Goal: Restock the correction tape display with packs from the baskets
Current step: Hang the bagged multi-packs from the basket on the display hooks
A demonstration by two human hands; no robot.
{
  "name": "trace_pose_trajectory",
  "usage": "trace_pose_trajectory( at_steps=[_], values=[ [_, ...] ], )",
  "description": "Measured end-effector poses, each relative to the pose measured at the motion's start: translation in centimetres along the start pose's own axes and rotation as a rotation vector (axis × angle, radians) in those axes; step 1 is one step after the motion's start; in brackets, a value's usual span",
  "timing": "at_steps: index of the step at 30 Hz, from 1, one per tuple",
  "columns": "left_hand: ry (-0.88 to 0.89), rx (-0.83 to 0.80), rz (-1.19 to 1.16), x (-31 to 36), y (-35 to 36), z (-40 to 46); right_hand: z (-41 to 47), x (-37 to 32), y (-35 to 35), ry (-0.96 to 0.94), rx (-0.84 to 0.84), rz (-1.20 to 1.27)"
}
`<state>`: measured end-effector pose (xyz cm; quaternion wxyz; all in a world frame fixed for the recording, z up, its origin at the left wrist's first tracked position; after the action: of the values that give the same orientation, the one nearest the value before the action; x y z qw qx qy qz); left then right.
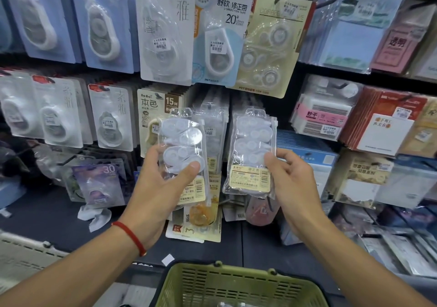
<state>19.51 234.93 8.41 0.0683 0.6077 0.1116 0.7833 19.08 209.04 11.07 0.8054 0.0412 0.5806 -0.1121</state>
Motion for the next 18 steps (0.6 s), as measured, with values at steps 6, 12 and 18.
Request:
trace_pose_trajectory(
  at_steps=[6,12,18],
  values=[
    [-0.073,0.012,0.049,-0.8,-0.2,0.3,0.6,0.6,-0.5,-0.005,0.003,-0.265],
    [-0.130,-0.188,0.113,-1.7,2.4,-0.6,-1.0,0.7,3.0,-0.091,-0.259,-0.400],
    [-0.126,-0.233,0.079,-1.8,3.3,-0.8,-1.6,1.0,3.4,0.005,-0.194,-0.066]
  ],
)
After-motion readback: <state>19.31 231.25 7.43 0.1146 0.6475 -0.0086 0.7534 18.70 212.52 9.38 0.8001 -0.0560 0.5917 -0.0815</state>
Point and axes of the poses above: each hand's wrist, its own z-axis towards the middle knuckle, its own y-axis out of the palm, x = y × z, the point moved 9 cm from there along z, towards the middle knuckle, and after that the axes turned 3 degrees about -y, right-handed, at the moved point
